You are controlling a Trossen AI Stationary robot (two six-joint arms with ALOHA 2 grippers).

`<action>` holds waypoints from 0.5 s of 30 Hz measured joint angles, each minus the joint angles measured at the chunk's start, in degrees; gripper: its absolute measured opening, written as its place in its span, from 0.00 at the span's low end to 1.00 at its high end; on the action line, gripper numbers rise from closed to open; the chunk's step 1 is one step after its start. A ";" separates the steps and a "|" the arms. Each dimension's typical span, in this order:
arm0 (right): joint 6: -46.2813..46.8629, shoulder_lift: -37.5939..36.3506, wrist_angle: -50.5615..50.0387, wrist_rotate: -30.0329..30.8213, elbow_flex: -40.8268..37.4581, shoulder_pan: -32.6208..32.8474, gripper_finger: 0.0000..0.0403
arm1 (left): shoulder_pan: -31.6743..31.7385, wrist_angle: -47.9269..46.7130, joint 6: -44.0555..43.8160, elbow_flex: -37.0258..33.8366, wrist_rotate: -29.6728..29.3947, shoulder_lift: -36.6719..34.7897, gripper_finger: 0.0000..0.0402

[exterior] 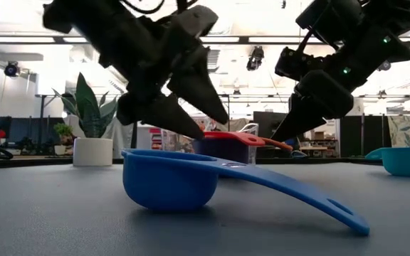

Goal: Nest measuring cups in basket
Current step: Stack the red measuring cup on top of the orange measuring cup

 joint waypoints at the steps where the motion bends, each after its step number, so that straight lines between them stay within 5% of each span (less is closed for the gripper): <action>1: 0.12 0.18 0.24 -0.08 0.00 0.00 0.17 | 0.00 -1.01 0.66 1.34 0.55 1.01 0.58; 15: -0.53 4.45 5.02 -7.08 1.48 0.00 0.17 | 2.77 -1.74 3.37 6.42 1.97 7.18 0.58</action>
